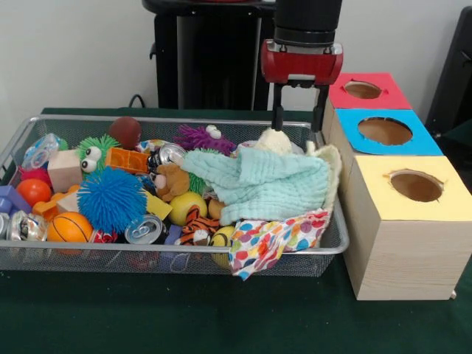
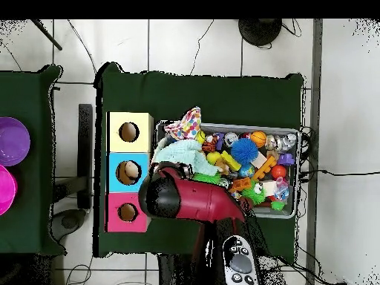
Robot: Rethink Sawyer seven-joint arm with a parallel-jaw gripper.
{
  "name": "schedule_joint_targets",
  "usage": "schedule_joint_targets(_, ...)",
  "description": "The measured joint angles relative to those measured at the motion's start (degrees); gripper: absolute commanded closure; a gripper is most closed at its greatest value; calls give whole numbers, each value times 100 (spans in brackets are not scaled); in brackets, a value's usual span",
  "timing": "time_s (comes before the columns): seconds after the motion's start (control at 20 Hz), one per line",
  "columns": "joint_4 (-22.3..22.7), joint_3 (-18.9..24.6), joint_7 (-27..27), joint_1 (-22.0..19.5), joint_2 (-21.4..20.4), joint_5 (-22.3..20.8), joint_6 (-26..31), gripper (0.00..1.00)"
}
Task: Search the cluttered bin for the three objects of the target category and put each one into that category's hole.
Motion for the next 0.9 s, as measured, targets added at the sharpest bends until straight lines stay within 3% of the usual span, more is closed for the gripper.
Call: schedule_joint_targets(0.9, 31, -7, 0, -389, -98, 9, -208, 0)
